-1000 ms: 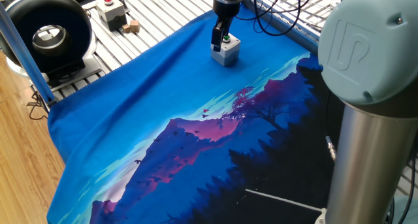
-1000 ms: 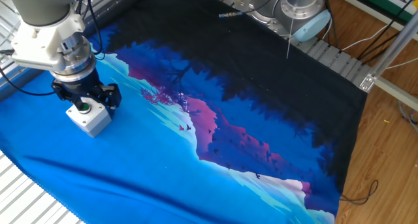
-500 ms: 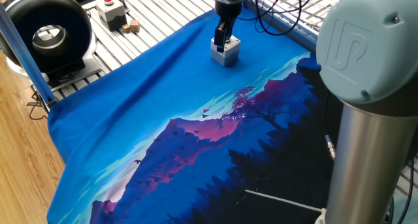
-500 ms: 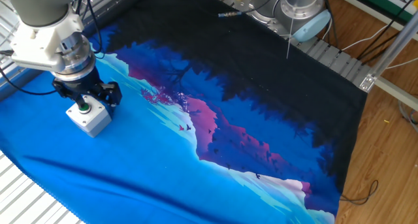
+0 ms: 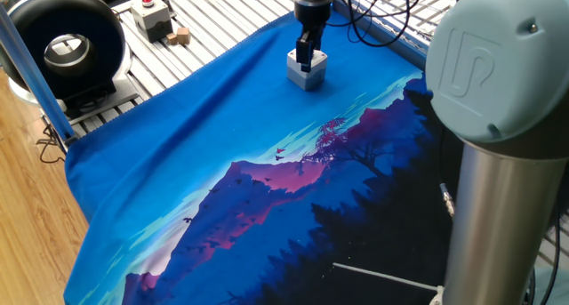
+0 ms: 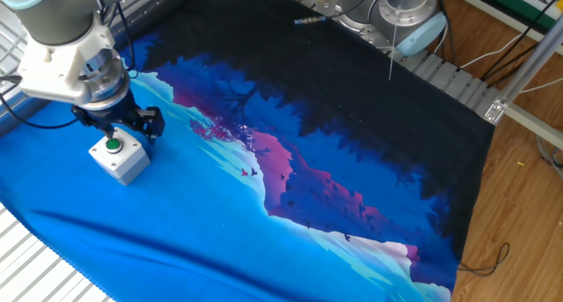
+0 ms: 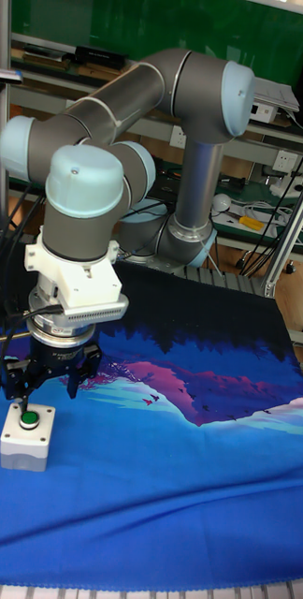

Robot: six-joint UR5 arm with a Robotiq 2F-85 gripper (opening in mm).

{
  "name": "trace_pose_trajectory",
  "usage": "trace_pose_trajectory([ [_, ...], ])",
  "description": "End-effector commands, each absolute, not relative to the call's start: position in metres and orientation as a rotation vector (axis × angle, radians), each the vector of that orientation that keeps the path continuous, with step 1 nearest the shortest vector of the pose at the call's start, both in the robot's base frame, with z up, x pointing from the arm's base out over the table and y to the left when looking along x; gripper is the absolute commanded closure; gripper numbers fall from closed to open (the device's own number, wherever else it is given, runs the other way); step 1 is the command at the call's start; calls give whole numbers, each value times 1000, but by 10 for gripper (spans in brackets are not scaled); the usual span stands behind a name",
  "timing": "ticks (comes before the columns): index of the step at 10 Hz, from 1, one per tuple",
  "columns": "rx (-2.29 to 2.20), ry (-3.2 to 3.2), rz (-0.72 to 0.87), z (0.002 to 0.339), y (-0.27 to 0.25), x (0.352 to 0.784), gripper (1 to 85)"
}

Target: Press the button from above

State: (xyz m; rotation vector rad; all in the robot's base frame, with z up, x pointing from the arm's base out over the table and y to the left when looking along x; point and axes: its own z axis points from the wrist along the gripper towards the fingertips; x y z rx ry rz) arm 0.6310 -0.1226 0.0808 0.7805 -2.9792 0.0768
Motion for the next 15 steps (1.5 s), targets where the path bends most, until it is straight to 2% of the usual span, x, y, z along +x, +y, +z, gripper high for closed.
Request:
trace_pose_trajectory([
  [1,761,-2966,103,91,-117,636,147],
  [5,826,-2892,168,76,-128,634,147],
  [7,851,-2812,271,87,-144,628,147],
  [10,841,-2798,302,98,-132,633,150],
  [13,851,-2813,282,86,-121,641,150],
  [15,859,-2786,354,90,-130,642,150],
])
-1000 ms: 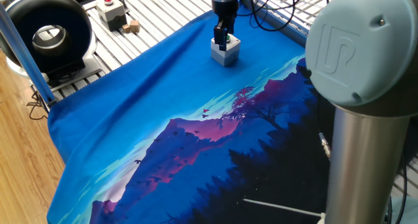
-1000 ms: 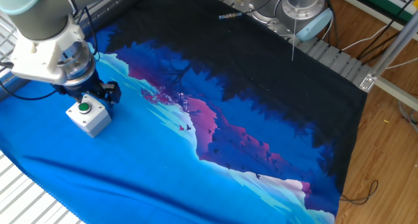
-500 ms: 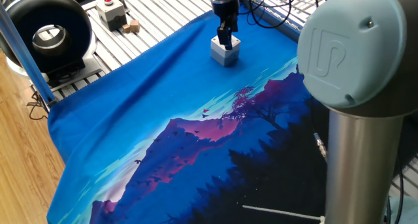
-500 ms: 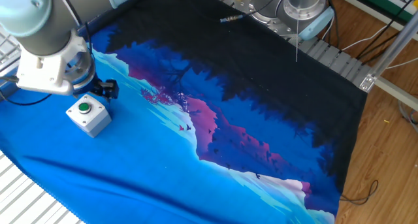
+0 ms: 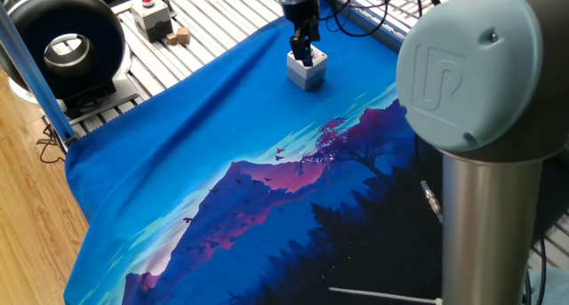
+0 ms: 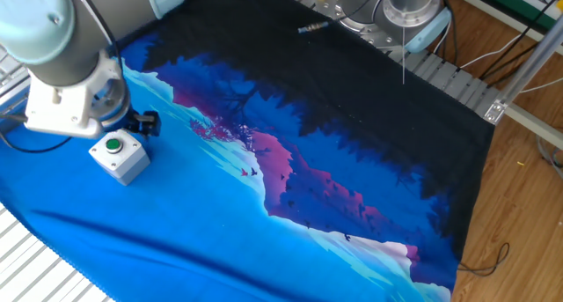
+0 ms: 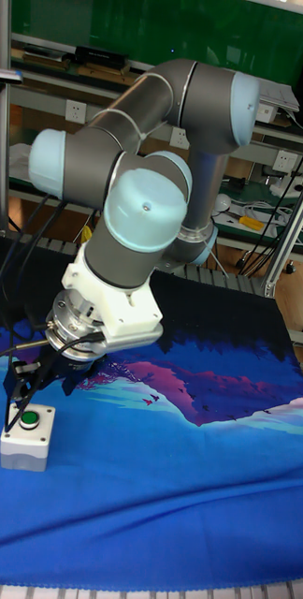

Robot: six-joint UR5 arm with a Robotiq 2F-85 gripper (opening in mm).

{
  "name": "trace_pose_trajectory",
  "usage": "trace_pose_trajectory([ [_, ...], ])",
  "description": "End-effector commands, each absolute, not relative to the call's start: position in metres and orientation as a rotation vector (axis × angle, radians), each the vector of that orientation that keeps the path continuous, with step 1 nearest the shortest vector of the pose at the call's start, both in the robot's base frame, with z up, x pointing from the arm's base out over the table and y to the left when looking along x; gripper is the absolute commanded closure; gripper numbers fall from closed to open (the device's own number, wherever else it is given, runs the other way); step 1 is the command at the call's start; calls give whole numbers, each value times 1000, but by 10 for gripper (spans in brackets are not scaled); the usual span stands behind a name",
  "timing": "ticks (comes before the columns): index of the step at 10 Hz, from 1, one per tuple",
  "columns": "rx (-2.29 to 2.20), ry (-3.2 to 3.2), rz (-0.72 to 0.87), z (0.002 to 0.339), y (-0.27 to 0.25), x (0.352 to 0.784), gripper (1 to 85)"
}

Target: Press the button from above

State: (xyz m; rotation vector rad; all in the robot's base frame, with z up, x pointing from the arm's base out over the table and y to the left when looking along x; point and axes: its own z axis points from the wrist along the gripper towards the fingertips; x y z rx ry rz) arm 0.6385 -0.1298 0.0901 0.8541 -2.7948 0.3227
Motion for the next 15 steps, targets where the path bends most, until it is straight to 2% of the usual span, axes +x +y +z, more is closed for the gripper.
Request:
trace_pose_trajectory([
  [1,879,-2758,402,95,-137,643,150],
  [2,889,-2734,447,101,-140,645,150],
  [7,919,-2777,332,84,-115,651,150],
  [15,906,-2741,329,76,-117,638,157],
])
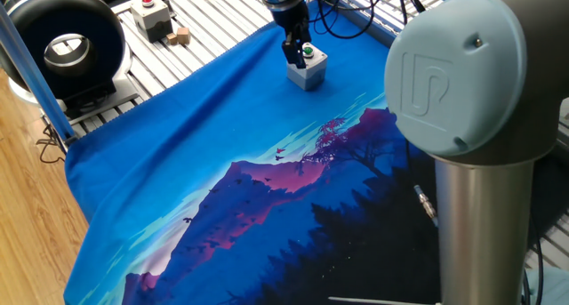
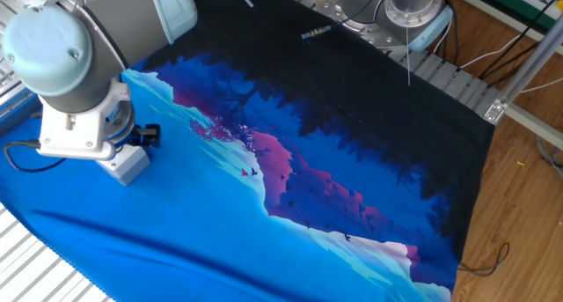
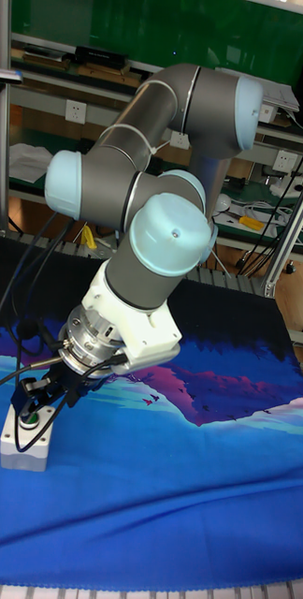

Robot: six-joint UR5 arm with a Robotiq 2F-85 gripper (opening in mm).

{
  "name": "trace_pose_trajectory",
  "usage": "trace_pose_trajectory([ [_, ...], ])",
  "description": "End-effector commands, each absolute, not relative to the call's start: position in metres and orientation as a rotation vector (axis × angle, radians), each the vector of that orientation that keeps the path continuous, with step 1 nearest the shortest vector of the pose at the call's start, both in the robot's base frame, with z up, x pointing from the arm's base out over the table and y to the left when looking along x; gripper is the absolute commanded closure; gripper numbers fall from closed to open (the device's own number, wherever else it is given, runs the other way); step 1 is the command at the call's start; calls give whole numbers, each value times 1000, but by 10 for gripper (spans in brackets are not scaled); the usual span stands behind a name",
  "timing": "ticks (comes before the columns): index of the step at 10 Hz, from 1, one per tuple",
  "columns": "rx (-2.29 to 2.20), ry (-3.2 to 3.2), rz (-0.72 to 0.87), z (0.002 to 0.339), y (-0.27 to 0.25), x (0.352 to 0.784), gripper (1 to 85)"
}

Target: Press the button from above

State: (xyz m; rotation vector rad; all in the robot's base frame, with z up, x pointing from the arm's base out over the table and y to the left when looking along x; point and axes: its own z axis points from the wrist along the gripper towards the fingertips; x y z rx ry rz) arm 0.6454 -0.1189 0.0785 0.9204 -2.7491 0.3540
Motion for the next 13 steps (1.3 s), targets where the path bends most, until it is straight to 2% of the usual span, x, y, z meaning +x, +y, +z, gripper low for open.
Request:
trace_pose_trajectory([
  [1,906,-2736,328,75,-117,636,163],
  [13,909,-2716,305,73,-118,633,163],
])
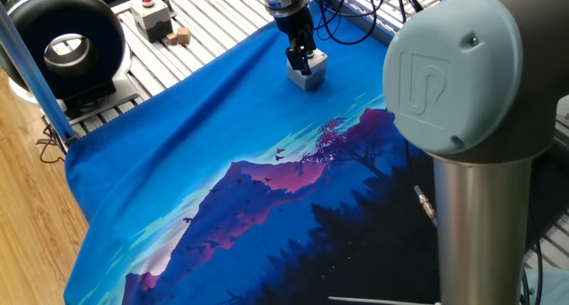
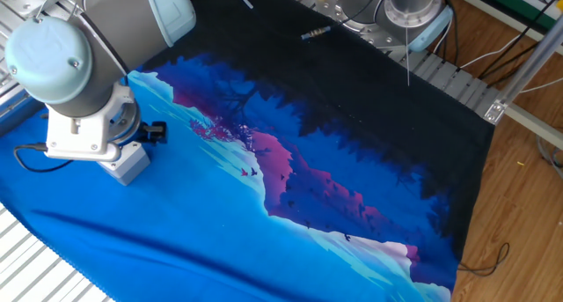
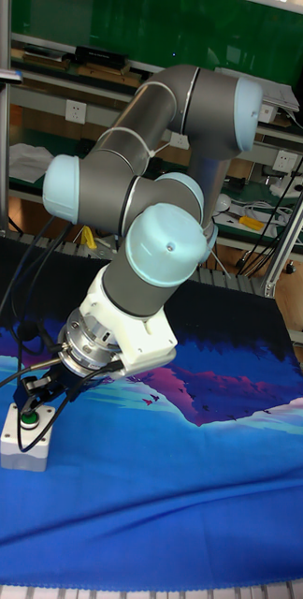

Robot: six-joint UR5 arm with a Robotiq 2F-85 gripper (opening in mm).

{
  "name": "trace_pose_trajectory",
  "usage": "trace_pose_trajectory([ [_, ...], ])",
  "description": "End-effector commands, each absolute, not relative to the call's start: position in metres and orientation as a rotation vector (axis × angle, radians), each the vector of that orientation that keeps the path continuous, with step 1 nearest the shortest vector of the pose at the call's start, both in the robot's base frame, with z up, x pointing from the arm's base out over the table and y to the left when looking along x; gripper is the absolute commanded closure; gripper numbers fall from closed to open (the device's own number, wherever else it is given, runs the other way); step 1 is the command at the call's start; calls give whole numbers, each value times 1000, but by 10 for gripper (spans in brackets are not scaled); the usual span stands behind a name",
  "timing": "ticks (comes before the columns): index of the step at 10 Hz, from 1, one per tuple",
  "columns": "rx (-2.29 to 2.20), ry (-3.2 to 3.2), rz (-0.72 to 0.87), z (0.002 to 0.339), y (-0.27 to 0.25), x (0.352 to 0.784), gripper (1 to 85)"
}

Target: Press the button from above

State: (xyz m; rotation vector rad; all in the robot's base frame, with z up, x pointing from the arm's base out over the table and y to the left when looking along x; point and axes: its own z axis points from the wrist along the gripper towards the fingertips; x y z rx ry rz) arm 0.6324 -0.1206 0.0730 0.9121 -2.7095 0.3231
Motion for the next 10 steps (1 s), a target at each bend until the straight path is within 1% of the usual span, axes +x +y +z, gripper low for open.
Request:
trace_pose_trajectory([
  [1,908,-2715,302,74,-117,632,163],
  [10,968,-2677,289,75,-119,633,163],
])
